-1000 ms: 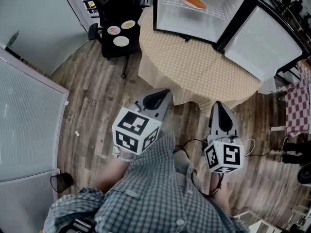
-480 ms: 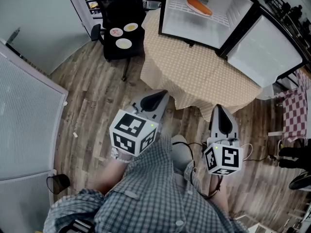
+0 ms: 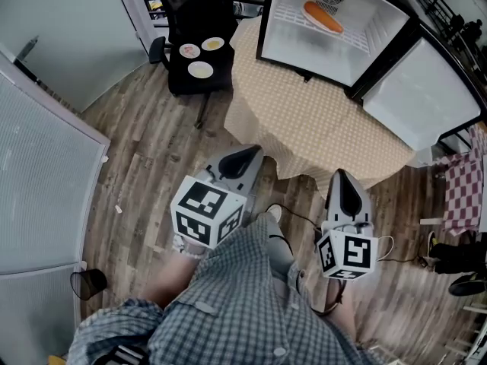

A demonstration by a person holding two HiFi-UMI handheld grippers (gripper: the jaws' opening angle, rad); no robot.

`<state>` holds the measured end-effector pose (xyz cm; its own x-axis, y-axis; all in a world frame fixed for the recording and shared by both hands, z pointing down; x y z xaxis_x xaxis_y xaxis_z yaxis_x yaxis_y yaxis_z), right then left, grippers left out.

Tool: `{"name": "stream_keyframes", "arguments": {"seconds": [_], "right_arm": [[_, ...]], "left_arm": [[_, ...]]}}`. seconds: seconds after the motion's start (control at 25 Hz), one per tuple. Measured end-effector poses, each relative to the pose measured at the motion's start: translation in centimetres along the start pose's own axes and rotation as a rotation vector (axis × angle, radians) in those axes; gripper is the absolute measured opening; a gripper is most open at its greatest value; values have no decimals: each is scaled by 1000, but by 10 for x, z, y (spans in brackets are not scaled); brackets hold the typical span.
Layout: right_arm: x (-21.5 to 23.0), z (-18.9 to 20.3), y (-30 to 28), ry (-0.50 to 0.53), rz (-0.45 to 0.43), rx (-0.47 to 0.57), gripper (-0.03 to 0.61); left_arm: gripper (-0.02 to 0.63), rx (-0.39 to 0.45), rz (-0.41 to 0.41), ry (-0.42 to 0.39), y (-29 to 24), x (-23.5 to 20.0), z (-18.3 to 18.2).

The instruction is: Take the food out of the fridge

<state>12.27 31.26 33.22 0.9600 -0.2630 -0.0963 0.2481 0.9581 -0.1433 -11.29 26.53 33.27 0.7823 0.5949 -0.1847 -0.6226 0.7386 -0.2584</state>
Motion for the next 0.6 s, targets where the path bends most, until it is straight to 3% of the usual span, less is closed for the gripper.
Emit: {"name": "stream_keyframes", "arguments": {"seconds": [0.6], "right_arm": [[74, 0, -60, -22, -22, 6, 9]], "left_arm": [[5, 34, -17, -8, -86, 4, -34]]}}
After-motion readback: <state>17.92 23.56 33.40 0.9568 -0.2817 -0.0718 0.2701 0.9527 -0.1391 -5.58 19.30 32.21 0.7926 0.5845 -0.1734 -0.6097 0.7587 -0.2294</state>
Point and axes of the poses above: the fingertips, and each gripper's own axes: y backward along the fingers, x to its right, z out of its underside, the point moved 9 cm from there along y, backward along the fingers
